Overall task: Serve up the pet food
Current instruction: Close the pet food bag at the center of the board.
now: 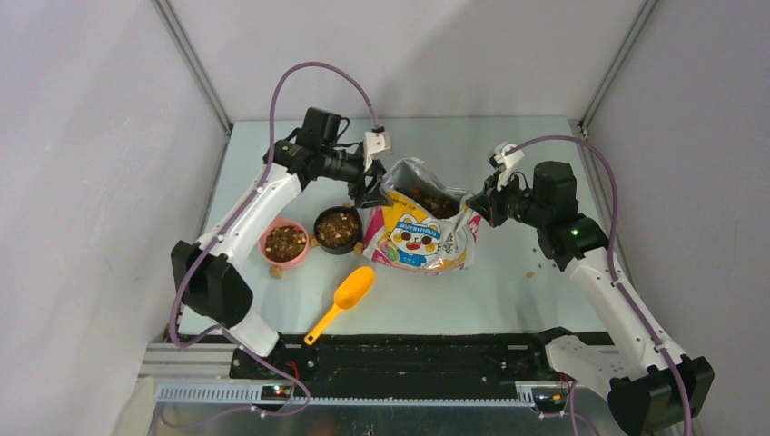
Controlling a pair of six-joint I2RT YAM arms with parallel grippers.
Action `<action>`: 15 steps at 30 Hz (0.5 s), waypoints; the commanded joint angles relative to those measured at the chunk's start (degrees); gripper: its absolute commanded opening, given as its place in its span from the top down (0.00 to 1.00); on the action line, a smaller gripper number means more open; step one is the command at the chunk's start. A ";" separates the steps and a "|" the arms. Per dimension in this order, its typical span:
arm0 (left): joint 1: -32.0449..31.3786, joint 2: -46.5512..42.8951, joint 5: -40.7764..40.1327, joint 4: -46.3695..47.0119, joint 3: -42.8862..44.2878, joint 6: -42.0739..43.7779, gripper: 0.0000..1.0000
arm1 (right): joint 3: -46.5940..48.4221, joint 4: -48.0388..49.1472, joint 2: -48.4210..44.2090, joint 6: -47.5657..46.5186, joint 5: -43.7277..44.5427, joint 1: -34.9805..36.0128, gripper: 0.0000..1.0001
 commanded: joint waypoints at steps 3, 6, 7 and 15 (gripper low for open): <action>-1.65 3.25 0.20 -6.15 6.75 1.51 0.54 | 1.28 7.17 -1.33 1.59 4.49 -0.18 1.00; -2.54 3.19 -3.74 -8.78 7.40 2.55 0.84 | 1.26 7.60 -1.85 3.21 7.04 -0.38 1.00; -2.73 2.74 -4.97 -8.18 6.87 1.57 0.96 | 1.28 7.91 -2.30 4.92 10.05 -0.50 1.00; -9.60 -17.92 -14.05 16.61 -15.16 -14.68 1.00 | 1.26 13.08 -3.43 17.84 16.74 -10.54 1.00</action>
